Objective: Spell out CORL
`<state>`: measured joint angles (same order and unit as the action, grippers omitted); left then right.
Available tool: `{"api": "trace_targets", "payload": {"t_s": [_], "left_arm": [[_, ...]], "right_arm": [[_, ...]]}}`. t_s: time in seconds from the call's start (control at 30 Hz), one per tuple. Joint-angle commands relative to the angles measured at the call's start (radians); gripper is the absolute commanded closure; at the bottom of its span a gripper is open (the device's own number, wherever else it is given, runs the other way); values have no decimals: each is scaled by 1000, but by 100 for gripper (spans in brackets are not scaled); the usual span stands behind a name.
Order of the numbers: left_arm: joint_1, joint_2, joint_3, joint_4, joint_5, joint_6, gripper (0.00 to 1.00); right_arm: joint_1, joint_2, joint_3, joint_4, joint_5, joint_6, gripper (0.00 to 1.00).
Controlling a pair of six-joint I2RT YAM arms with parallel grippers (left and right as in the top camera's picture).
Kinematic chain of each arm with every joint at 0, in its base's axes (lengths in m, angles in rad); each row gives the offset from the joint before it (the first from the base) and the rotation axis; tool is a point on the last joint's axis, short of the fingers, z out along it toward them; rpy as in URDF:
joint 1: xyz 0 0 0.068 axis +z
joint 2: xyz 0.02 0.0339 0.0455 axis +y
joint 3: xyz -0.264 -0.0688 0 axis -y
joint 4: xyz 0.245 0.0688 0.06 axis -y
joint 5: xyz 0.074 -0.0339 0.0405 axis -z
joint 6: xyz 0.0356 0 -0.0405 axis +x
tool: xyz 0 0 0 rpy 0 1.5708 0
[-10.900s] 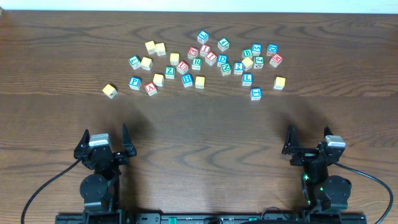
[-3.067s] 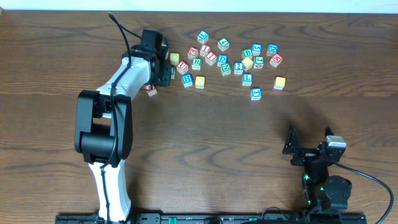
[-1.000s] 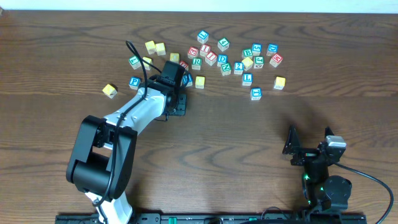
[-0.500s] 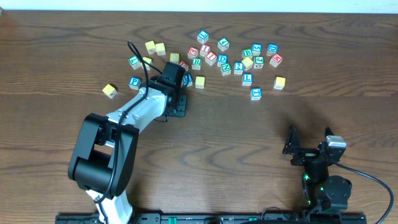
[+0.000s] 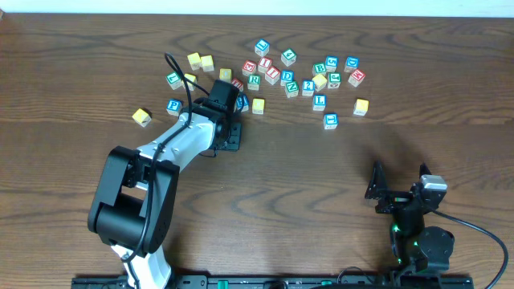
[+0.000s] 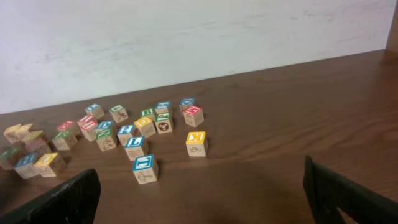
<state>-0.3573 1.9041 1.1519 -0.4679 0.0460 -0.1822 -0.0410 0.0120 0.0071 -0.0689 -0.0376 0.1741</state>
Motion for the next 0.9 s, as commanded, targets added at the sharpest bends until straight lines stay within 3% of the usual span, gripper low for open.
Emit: {"api": "trace_targets", "payload": {"t_s": [0.0, 0.4, 0.67, 0.87], "left_arm": [[-2, -12, 3, -1, -10, 11, 52], [-2, -130, 8, -18, -10, 51, 47], [-2, -342, 9, -56, -10, 51, 33], [-2, -505, 9, -131, -10, 51, 32]], "right_arm": [[-5, -5, -2, -2, -6, -7, 1], [-5, -5, -2, -2, -6, -7, 1], [-5, -5, -2, -2, -6, -7, 1], [-5, -5, -2, -2, -6, -7, 1]]}}
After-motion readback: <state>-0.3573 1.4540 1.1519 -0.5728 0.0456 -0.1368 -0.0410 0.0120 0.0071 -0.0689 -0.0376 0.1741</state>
